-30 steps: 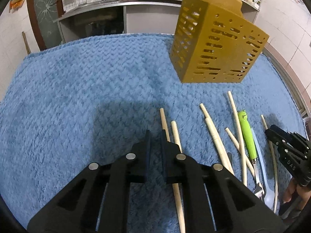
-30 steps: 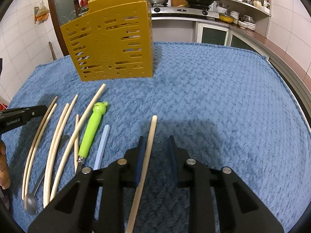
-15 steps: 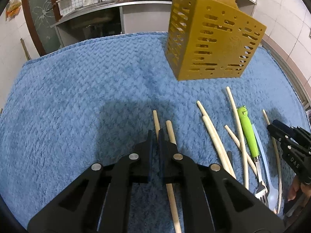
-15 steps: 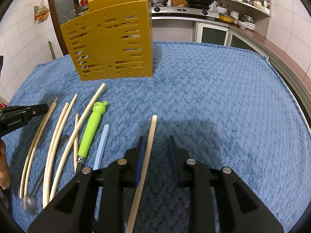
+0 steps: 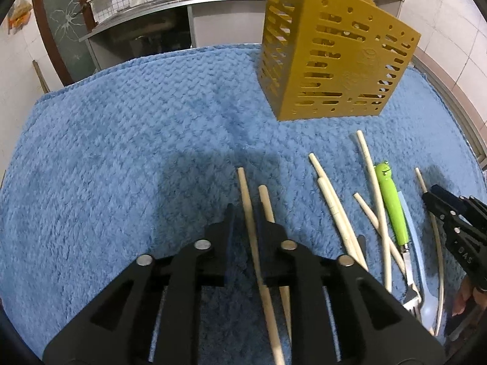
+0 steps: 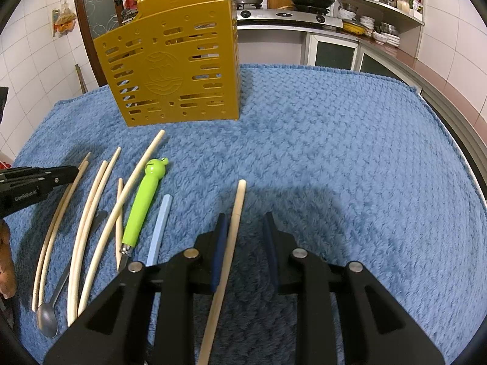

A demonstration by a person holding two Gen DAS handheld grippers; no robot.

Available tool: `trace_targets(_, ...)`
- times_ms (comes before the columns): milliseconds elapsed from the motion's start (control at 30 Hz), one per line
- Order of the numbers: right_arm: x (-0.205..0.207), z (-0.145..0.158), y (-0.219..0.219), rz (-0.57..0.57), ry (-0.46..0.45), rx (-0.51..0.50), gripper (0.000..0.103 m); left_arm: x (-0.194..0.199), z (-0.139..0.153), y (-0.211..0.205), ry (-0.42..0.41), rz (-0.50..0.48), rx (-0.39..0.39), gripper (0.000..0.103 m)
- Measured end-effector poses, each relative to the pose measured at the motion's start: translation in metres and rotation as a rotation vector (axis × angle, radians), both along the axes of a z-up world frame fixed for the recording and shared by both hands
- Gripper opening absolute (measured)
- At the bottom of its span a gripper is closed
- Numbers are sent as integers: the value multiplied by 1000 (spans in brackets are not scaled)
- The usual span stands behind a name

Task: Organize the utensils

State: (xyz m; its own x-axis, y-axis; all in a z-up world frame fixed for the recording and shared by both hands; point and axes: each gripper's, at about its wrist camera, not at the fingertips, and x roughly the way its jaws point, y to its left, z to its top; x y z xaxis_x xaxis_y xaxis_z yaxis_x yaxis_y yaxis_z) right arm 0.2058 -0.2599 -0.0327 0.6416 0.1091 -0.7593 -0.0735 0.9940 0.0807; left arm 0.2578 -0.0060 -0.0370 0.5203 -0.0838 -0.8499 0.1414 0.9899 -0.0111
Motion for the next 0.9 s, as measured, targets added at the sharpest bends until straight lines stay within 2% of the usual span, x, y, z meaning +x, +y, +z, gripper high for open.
trace_targets(333, 0, 0, 0, 0, 0, 2, 25, 4, 1, 8, 10, 6, -19, 16)
trace_targets(467, -1, -1, 0, 0, 0, -2, 25, 9, -3, 2, 4, -9, 10, 16)
trace_targets(567, -1, -1, 0, -1, 0, -4, 25, 12, -2, 3, 15, -4, -14, 15)
trace_targets(800, 1, 1, 2, -44, 20, -3, 25, 10, -4, 2, -10, -11, -3, 9)
trace_targets(900, 7, 3, 9, -57, 50, -26, 27, 9, -4, 4, 5, -8, -34, 7)
